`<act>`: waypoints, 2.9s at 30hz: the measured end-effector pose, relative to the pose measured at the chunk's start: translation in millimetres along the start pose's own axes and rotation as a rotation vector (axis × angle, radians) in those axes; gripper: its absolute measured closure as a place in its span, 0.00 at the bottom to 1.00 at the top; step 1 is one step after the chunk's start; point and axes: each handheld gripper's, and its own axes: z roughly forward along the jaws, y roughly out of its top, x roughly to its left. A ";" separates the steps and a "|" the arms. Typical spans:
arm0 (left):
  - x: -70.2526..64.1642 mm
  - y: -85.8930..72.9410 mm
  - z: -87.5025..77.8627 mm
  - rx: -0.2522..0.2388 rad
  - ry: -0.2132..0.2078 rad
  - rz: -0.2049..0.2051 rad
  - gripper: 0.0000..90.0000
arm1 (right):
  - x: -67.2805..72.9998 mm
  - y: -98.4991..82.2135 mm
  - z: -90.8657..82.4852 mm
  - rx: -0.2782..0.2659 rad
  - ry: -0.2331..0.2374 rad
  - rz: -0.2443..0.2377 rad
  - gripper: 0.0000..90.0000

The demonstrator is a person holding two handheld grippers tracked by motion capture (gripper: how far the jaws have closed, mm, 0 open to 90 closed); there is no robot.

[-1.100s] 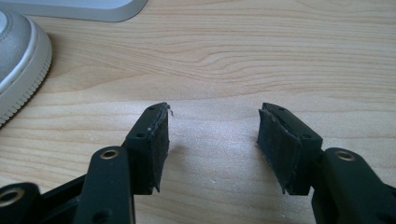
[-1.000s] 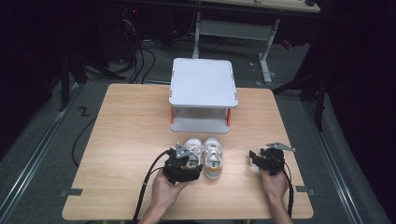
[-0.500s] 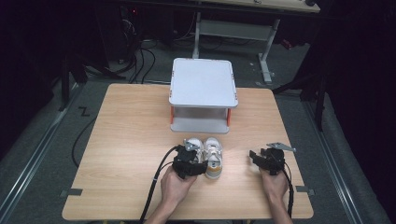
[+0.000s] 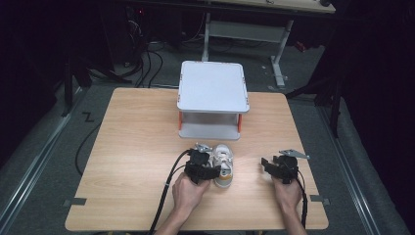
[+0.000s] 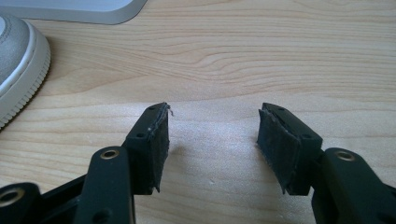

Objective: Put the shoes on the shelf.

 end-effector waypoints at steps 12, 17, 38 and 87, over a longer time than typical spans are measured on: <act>-4.4 -1.6 8.5 0.007 0.013 0.052 0.72 | 0.6 0.0 0.1 0.002 -0.003 -0.007 0.48; -5.5 -2.8 6.8 0.001 0.023 0.053 0.78 | 0.6 0.0 0.1 0.001 -0.003 -0.006 0.48; 11.5 -10.3 -7.7 -0.030 0.013 0.045 0.91 | 0.2 0.2 0.5 0.000 0.004 -0.003 0.47; 37.5 34.6 -17.2 -0.102 0.023 0.107 0.92 | 50.2 62.6 -19.7 -0.100 0.172 -0.252 0.63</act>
